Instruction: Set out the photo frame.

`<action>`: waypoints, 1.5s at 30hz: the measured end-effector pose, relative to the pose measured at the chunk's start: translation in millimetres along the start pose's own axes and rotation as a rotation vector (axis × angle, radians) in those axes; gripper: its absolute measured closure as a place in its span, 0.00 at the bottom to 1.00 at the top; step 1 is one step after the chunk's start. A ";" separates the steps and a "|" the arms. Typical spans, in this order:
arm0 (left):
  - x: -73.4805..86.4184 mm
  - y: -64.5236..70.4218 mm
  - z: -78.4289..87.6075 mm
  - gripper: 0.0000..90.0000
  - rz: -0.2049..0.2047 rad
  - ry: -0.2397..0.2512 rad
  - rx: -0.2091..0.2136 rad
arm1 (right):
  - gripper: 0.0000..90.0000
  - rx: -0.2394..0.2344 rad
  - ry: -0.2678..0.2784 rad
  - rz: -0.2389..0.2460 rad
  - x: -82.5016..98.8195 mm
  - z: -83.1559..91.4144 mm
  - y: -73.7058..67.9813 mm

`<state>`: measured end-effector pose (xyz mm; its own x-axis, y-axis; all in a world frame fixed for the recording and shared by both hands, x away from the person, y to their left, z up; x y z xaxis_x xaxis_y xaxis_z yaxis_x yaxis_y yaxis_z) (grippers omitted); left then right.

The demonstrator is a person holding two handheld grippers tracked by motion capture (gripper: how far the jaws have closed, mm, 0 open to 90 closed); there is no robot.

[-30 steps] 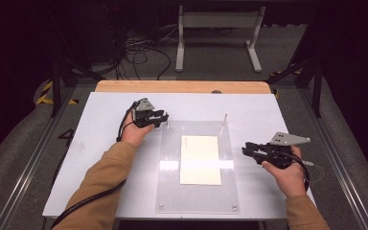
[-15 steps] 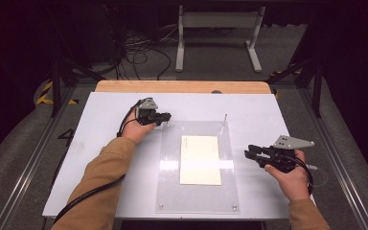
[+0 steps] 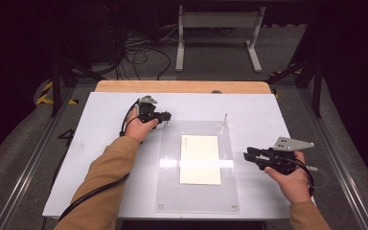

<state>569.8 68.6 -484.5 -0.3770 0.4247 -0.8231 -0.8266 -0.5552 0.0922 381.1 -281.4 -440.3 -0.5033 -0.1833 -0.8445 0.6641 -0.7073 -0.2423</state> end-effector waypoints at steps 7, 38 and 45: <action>-2.0 -1.0 -1.6 0.92 0.054 -0.019 0.001 | 0.79 -0.037 -0.007 0.017 -2.9 4.6 -9.0; -8.9 -9.8 -6.5 0.90 0.234 -0.075 0.056 | 0.58 -0.048 -0.060 0.145 16.2 41.8 -33.9; -9.8 -10.9 -7.3 0.90 0.246 -0.088 0.057 | 0.61 -0.026 -0.176 0.234 42.4 33.7 -34.1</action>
<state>585.6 65.3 -481.6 -0.6028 0.3439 -0.7199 -0.7267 -0.6093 0.3174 318.5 -288.1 -451.7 -0.4218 -0.4568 -0.7832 0.7862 -0.6145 -0.0651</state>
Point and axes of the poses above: each handheld gripper's, and its own axes: z roughly backward along the jaws, x roughly out of its underside, y roughly to its right, the point moved 6 cm from there along -z, roughly forward along the jaws, and after that the axes turned 10 degrees about -z, right-handed, at the moved point
